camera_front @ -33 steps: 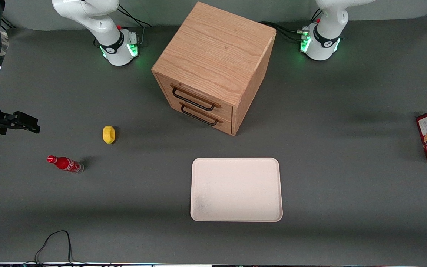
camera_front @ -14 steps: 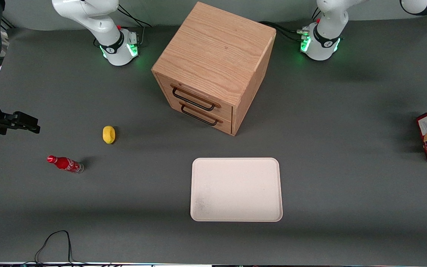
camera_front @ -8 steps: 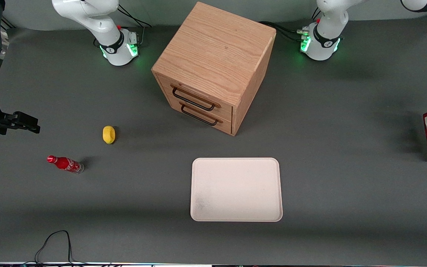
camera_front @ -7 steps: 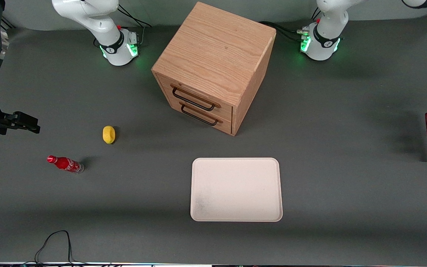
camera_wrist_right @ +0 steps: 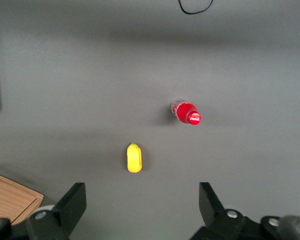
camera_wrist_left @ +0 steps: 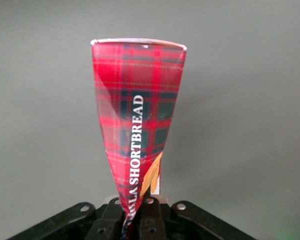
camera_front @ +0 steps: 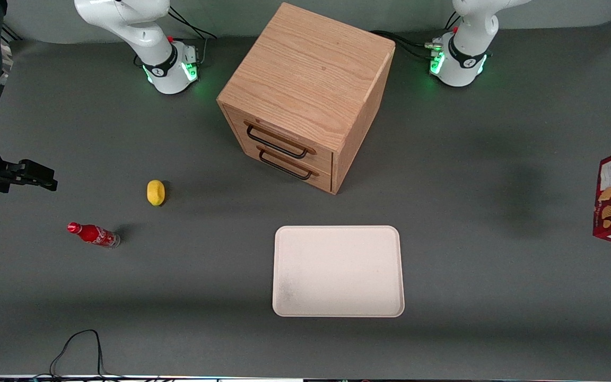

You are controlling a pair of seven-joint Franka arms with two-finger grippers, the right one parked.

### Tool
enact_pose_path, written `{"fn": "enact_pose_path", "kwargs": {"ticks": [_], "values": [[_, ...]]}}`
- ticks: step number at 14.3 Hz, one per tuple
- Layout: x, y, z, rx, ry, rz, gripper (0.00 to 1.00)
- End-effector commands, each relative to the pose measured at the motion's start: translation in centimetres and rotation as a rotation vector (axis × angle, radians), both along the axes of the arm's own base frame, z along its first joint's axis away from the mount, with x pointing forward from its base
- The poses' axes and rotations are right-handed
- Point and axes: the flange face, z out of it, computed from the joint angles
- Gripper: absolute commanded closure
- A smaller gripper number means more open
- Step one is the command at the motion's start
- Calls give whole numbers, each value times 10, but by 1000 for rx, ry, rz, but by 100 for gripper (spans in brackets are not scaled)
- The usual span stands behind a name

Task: Place red cookie box on tray
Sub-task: 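Carry the held box over to the white tray with the left gripper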

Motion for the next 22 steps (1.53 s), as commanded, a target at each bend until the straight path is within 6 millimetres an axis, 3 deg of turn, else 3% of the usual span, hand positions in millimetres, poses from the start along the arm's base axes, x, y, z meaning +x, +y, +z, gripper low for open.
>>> {"fn": "enact_pose_path", "kwargs": {"ticks": [1,4,8,11,14,16,19,22], "values": [[18,-79,55,38,36,66,100],[30,-178,79,55,3,131,100],[56,-325,52,73,-6,317,100],[78,-405,7,59,-27,288,100],[92,-454,-58,33,-76,245,100],[100,-472,-99,30,-103,266,100],[109,-479,-157,31,-132,269,100],[116,-473,-189,33,-147,280,100]]}}
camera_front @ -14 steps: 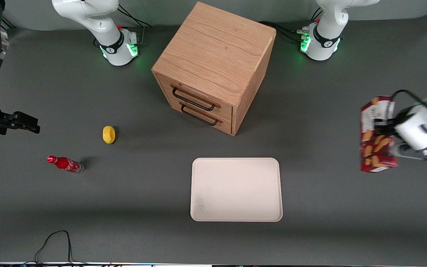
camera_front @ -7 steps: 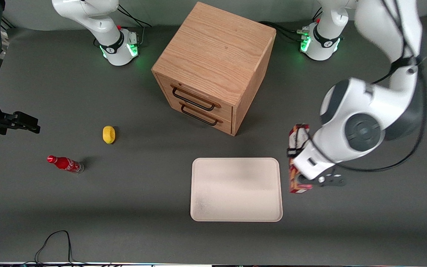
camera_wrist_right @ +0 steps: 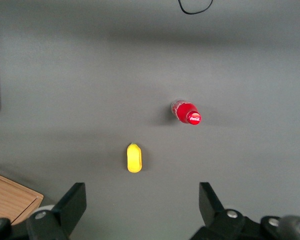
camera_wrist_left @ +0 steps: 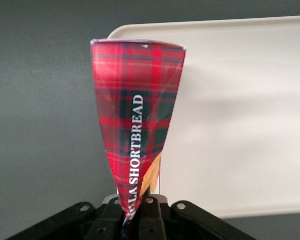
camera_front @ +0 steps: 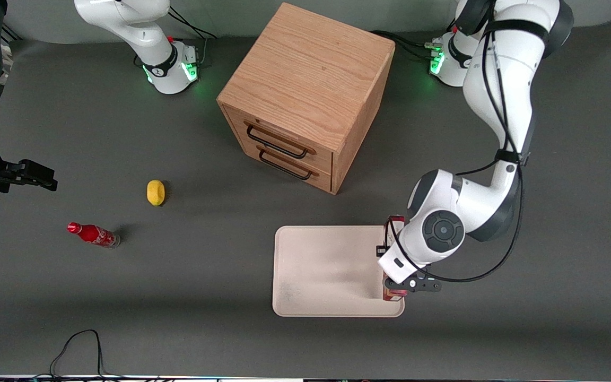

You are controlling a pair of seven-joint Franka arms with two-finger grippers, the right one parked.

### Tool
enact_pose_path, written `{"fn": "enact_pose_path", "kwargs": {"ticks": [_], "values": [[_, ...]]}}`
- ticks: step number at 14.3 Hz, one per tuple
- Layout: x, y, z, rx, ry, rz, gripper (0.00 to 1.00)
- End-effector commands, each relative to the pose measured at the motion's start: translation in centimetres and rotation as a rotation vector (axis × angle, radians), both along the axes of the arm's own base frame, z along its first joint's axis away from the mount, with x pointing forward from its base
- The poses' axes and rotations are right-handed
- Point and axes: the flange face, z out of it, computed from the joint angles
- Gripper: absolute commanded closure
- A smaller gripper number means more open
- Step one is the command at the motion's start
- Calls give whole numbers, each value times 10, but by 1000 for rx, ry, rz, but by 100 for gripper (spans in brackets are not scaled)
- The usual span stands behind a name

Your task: Place red cookie box on tray

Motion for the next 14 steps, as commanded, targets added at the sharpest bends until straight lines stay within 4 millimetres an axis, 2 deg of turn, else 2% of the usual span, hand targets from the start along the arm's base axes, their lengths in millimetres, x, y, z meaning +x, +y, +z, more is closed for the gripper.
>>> {"fn": "enact_pose_path", "kwargs": {"ticks": [1,2,5,7,8,10,11,12,14], "values": [[8,-2,-10,15,-33,17,100],[11,2,-22,10,-41,33,100],[12,4,-30,-13,-26,68,100],[13,4,-30,-25,-42,75,52],[13,4,-29,-31,-58,76,1],[14,5,-23,-34,-65,71,0],[15,7,-12,-34,-67,67,0],[15,14,4,-31,-69,70,0],[9,42,50,-22,-65,45,0]]}}
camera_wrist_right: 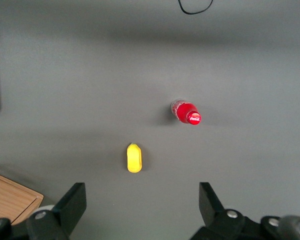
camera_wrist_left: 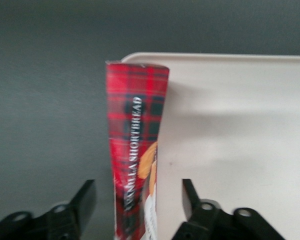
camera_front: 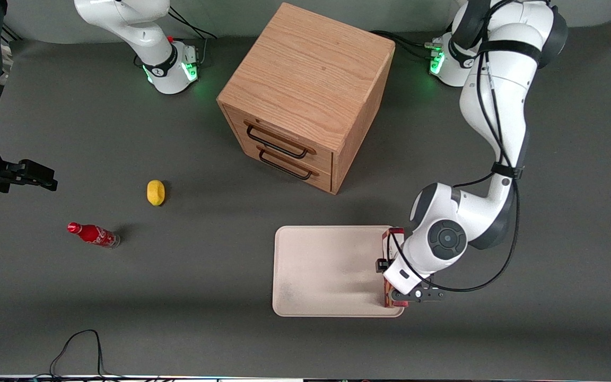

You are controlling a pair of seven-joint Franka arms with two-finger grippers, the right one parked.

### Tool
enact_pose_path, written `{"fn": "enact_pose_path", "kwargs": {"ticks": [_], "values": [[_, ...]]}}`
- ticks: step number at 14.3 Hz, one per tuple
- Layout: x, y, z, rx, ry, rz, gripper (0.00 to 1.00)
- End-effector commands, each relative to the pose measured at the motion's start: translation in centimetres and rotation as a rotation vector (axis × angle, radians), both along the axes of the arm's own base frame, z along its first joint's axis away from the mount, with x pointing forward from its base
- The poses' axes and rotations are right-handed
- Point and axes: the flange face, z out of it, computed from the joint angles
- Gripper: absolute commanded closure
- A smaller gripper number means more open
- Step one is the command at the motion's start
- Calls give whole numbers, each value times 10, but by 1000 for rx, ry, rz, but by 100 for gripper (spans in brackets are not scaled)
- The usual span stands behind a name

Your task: Place red cookie box on tray

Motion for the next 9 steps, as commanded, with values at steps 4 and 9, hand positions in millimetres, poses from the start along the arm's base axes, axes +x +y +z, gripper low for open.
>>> {"fn": "enact_pose_path", "kwargs": {"ticks": [4,9], "values": [[-55,113,143,50,67,39,0],[-137,222,242,90,153,84,0]]}}
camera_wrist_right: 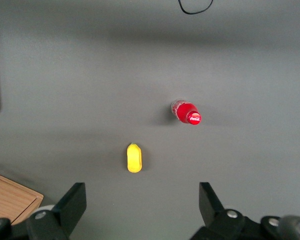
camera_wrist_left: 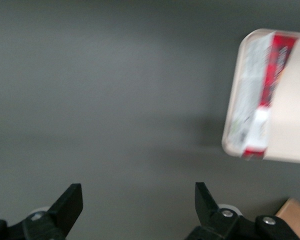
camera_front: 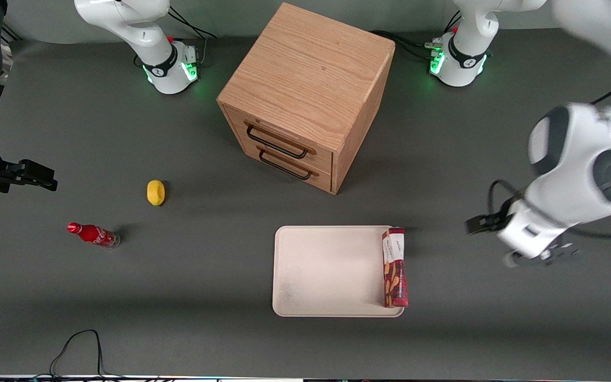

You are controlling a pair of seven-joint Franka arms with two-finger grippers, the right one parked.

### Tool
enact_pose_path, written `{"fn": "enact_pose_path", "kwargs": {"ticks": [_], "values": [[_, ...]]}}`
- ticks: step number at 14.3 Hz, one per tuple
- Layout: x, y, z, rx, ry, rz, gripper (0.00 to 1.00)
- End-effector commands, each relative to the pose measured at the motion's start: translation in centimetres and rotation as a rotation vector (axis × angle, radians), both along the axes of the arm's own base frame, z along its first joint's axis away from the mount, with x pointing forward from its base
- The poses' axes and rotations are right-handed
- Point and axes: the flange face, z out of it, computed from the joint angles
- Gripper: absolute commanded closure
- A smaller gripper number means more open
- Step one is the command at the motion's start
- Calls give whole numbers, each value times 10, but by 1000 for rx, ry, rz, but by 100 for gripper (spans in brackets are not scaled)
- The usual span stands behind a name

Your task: Place red cookie box on tray

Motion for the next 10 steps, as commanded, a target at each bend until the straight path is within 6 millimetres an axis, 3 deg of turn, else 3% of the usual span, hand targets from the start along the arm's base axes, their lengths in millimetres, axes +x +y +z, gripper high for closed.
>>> {"fn": "enact_pose_path", "kwargs": {"ticks": [1,6,8,10], "values": [[-68,42,50,-8,36,-43,0],[-124,88,124,-4,3,-147,0],[-131,92,137,-1,-20,-143,0],[-129,96,138,2,-35,-139,0]]}}
